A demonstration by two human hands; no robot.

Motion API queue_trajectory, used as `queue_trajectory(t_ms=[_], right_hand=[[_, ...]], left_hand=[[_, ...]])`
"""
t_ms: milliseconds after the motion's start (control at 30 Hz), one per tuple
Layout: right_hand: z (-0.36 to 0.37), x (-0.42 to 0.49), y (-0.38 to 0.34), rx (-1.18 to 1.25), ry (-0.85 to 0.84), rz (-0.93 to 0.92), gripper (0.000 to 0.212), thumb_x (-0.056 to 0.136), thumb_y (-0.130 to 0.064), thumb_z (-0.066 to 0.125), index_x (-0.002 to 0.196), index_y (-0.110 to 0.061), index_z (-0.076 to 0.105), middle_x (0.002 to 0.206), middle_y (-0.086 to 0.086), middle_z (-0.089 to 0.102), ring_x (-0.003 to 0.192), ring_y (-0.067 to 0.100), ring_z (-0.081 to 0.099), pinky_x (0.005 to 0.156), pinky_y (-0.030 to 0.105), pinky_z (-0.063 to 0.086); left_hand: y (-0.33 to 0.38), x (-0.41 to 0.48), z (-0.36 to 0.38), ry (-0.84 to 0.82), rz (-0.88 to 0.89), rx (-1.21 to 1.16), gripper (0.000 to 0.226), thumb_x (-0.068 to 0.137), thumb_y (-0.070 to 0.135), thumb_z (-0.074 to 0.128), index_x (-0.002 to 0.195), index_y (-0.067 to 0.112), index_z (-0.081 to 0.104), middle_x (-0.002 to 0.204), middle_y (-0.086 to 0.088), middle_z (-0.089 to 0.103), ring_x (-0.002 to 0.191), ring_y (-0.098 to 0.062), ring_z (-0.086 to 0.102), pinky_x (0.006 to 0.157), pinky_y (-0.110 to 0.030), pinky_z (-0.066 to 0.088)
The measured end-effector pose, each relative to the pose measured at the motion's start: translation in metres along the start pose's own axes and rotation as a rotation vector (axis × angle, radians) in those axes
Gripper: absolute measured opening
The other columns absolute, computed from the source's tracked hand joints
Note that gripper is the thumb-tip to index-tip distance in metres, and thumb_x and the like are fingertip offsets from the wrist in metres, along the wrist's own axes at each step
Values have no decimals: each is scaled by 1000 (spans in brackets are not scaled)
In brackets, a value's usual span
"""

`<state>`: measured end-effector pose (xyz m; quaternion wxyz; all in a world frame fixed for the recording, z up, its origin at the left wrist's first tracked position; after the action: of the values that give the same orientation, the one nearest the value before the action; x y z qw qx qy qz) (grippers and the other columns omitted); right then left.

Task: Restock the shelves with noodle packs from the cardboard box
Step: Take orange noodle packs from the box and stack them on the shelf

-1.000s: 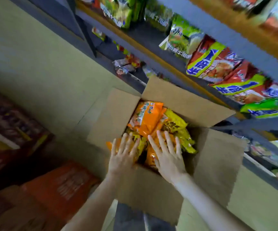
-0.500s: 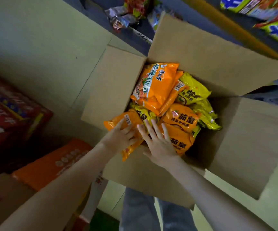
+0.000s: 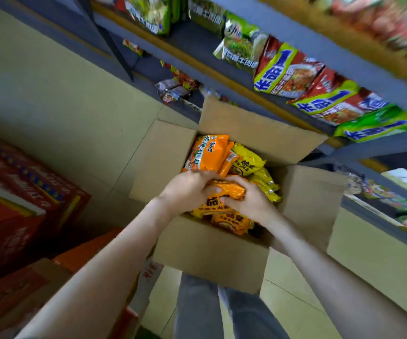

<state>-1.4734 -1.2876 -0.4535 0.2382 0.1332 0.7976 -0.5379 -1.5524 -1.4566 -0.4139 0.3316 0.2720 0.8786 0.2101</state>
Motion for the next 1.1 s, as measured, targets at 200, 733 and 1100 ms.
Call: queue_trajectory(t_ms=[200,733,1100], right_hand=[[-72,-54,-72,193,179,78,28,74,-33,79,97,-34,64,96,-4,71,91,15,66,90,44,52],[-100,-71,-47,568,340,342,40,84,-56,62,113,-29,58,113,1,66,99,20,65,88,41,52],[34,7,144,486,289,544,67,79,-45,72,136,-24,44,127,-1,58,113,19,56,98,37,45]], left_hand=[[90,-24,-82,233,-24,-182,31,91,43,58,117,25,61,109,7,68,81,-16,65,81,-28,47],[88,-5,-24,-10,-419,-769,53,82,42,72,122,12,55,109,-6,62,98,-23,63,85,-41,56],[-43,54,170,-121,-633,-558,48,88,34,66,127,10,51,117,-11,62,107,-31,60,87,-34,47]])
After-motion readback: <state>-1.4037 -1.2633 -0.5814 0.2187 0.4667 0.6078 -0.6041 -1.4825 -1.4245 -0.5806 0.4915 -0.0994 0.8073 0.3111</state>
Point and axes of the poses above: each hand's wrist, its own x-axis towards the middle knuckle, its own z-axis out of the palm, y = z × x, the point moved 1 cm from there along x, towards the middle knuckle
